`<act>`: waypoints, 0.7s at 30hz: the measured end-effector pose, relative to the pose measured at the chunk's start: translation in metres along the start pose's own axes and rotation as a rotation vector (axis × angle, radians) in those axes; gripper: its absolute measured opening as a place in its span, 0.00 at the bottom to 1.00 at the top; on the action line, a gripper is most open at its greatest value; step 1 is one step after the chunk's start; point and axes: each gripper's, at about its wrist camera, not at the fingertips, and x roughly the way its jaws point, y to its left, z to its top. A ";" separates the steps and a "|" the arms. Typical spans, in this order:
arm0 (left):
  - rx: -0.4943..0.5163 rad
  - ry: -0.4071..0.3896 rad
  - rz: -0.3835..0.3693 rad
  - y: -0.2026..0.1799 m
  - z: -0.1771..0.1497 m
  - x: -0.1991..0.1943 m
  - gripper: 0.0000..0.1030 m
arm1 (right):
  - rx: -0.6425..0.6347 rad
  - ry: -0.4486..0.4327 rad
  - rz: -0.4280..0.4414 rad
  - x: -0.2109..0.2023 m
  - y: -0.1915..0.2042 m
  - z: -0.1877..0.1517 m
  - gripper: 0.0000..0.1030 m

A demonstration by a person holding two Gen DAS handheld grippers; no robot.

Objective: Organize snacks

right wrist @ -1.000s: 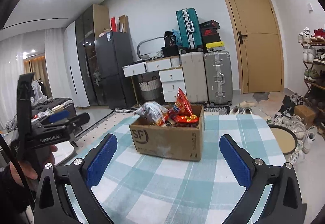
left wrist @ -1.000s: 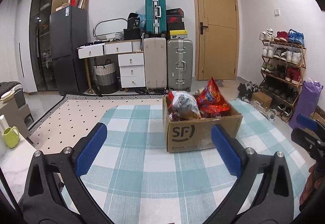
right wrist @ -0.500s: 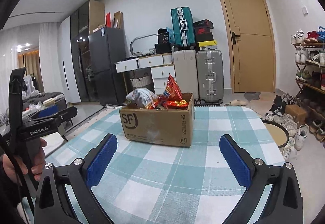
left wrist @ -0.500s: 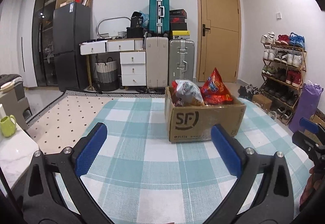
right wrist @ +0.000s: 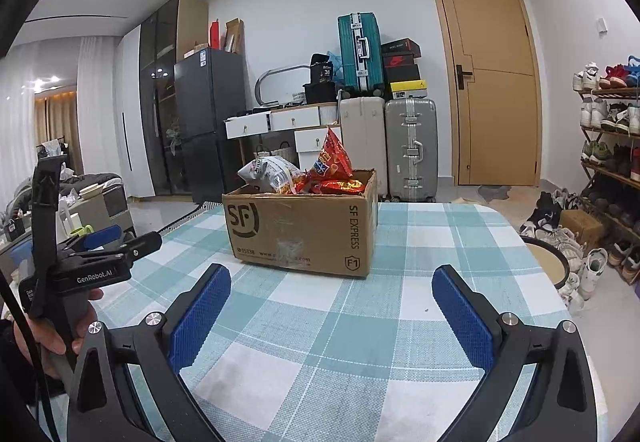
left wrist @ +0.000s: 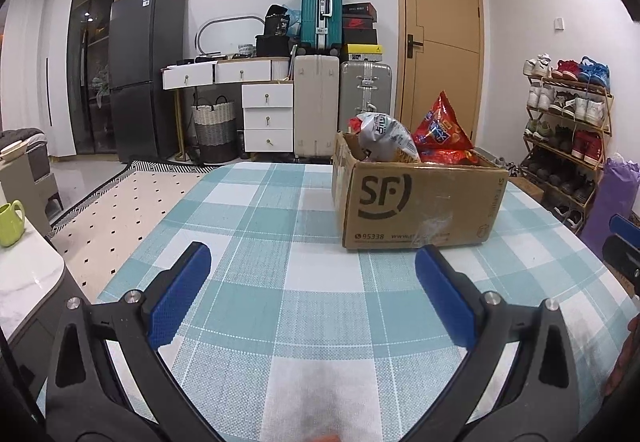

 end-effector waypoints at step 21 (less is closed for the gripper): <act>0.033 -0.091 -0.009 -0.003 -0.006 -0.012 0.99 | -0.062 0.002 0.004 0.004 0.010 0.001 1.00</act>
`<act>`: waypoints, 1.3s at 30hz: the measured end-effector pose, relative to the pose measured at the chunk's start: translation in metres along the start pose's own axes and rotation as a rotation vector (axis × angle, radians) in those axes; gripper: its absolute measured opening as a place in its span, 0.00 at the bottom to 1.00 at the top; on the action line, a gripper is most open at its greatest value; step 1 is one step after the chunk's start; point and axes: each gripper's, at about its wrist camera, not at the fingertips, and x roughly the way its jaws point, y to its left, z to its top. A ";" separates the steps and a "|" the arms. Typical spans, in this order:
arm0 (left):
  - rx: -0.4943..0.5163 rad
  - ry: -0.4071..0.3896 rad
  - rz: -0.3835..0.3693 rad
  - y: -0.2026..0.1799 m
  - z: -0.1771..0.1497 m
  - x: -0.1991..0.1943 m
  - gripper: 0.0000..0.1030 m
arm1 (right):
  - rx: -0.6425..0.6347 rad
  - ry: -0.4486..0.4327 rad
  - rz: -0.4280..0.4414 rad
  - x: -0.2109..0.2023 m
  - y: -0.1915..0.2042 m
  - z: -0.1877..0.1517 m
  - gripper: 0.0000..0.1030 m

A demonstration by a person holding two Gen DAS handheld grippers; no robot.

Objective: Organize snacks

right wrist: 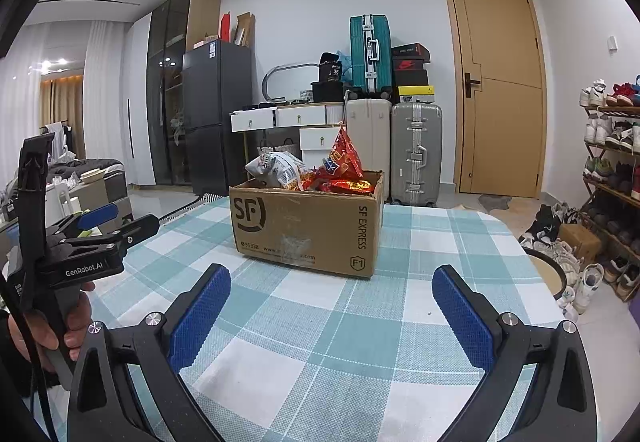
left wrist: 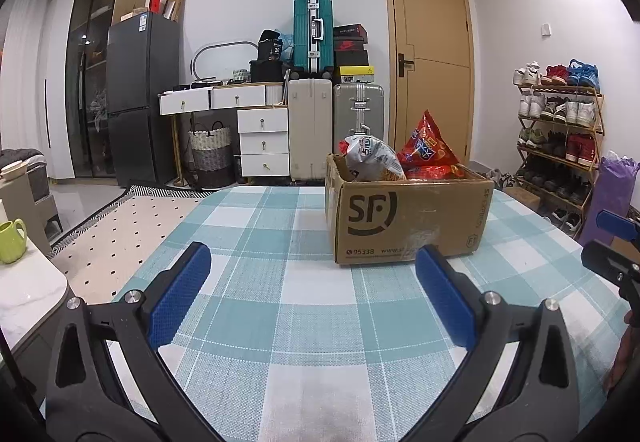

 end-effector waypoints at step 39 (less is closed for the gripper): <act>-0.005 0.001 -0.005 0.003 -0.007 -0.001 0.99 | -0.001 0.000 -0.003 -0.001 -0.001 -0.001 1.00</act>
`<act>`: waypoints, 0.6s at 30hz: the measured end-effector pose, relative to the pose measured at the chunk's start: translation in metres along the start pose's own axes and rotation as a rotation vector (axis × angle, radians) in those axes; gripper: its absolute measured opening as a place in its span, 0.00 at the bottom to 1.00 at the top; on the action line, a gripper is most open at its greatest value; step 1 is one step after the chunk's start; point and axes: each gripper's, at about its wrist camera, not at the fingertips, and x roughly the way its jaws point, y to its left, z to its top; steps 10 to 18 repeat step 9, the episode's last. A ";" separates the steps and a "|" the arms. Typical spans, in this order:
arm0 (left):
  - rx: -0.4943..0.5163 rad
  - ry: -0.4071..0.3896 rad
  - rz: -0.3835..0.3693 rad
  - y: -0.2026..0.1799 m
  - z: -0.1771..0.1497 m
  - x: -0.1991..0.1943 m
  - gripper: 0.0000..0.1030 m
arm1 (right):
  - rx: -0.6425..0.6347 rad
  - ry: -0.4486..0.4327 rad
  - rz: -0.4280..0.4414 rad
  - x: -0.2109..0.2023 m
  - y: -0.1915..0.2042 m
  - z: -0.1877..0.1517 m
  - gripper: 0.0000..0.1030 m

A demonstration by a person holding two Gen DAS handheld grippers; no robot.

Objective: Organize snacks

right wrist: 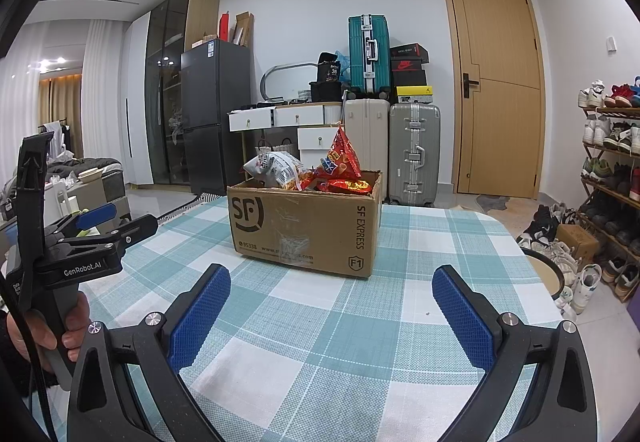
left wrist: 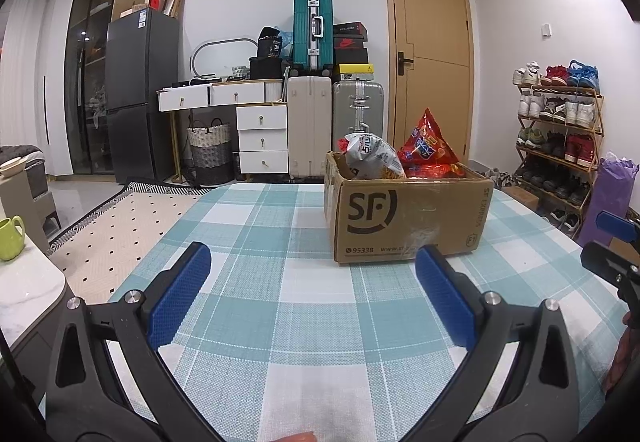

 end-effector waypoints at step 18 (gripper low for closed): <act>-0.039 0.024 -0.013 0.007 0.000 0.003 0.99 | 0.000 0.000 0.001 0.000 0.000 0.000 1.00</act>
